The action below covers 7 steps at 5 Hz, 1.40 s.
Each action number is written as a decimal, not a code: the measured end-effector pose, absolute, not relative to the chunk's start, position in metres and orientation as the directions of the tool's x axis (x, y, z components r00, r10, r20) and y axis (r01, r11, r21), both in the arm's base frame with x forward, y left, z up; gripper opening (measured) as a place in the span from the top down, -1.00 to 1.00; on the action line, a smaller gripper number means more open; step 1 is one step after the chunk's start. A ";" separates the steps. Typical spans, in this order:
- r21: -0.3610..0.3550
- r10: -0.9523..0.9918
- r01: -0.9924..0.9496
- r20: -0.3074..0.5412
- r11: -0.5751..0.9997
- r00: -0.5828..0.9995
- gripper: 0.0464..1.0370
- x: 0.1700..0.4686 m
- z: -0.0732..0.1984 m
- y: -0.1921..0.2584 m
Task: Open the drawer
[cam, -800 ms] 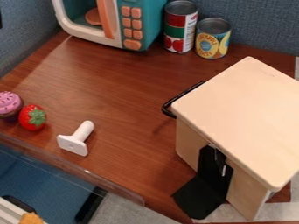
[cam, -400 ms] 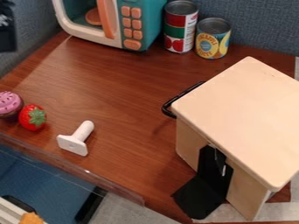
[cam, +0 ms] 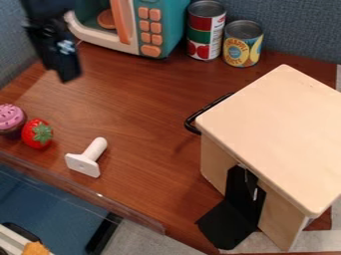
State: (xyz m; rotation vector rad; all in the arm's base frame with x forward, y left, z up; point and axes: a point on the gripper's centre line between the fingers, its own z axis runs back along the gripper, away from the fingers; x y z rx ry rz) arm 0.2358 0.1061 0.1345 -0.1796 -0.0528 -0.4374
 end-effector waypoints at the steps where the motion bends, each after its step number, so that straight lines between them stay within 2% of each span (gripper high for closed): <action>1: -0.154 -0.351 0.377 0.174 0.913 0.920 -0.92 0.245 0.119 0.080; 3: -0.064 -0.326 0.346 0.215 0.936 0.921 -0.92 0.280 0.093 0.032; 4: -0.088 -0.299 0.319 0.190 0.944 0.935 -0.92 0.300 0.077 0.022; 5: -0.106 -0.287 0.312 0.199 0.944 0.937 -0.92 0.323 0.074 0.008; 7: -0.134 -0.258 0.286 0.198 0.949 0.946 -0.92 0.346 0.059 -0.003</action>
